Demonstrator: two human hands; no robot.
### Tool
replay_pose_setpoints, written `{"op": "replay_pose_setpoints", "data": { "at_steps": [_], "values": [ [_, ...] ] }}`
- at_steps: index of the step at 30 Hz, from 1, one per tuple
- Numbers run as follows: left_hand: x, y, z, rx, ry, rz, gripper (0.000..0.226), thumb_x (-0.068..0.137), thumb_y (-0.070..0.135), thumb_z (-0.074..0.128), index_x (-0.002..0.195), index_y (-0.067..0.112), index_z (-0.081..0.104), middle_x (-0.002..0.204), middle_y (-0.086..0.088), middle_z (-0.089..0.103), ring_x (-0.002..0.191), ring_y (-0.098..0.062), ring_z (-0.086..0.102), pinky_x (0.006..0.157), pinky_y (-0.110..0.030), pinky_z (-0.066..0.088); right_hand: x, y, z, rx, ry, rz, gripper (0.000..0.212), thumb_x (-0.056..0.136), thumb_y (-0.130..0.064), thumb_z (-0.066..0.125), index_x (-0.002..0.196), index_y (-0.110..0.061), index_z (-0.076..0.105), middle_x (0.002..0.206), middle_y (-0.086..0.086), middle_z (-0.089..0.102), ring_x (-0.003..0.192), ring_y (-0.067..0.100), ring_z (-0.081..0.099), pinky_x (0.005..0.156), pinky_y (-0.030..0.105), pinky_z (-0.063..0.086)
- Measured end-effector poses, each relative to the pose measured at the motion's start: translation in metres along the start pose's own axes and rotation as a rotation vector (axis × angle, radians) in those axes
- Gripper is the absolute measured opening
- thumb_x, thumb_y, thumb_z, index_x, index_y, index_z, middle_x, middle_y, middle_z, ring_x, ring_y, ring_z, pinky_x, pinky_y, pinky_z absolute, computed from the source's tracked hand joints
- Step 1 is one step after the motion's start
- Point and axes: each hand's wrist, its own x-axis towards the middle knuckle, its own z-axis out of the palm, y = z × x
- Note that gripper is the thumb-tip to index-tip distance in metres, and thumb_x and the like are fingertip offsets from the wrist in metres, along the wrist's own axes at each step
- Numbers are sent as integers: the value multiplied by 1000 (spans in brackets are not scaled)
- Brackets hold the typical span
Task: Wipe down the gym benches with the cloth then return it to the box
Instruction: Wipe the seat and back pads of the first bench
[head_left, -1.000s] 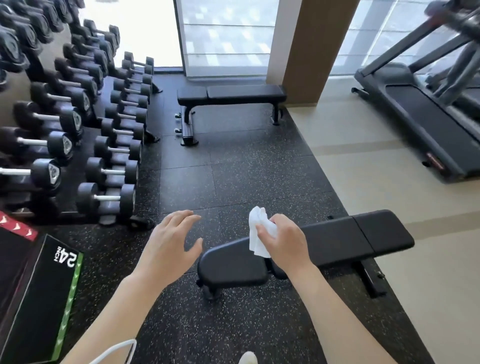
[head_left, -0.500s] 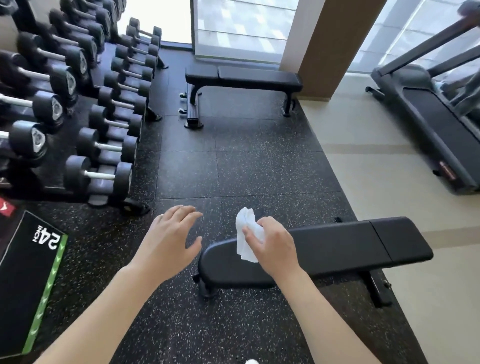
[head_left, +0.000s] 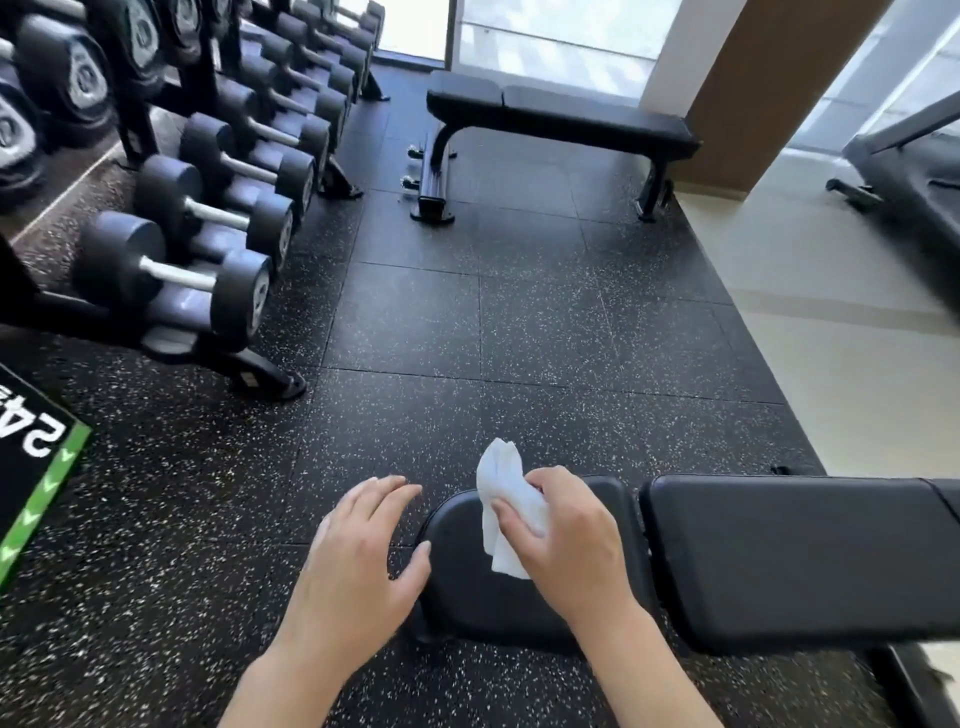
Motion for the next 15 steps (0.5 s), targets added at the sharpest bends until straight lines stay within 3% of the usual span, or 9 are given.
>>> {"op": "replay_pose_setpoints", "data": {
  "at_steps": [6,10,13,15],
  "values": [
    [8,-59,89,-52,1,12,62,95,47,63,153,29,50,156,19,44,153,-7,30,124,-44,34,-2,42,79,-182,66,-126,37,90,-57,63,79,-21,65,76,-10,50,71,13,52,64,27,43],
    [9,-90,135,-61,-20,45,66,93,51,61,153,27,49,155,18,45,151,-7,33,124,-42,34,-3,65,127,-212,60,-125,42,90,-55,66,71,-18,63,73,-8,46,69,17,51,64,31,45],
    [9,-108,155,-69,-37,72,71,93,62,47,155,28,45,153,21,44,151,-5,32,124,-39,33,-4,79,158,-208,70,-115,39,88,-48,76,69,-17,62,73,-5,47,69,20,53,64,36,49],
    [11,-115,159,-59,-28,104,72,92,64,44,155,30,46,152,24,44,150,-2,32,125,-37,32,0,84,172,-202,90,-102,39,89,-50,72,70,-17,63,73,-4,48,70,20,53,65,34,46]
  ]
}}
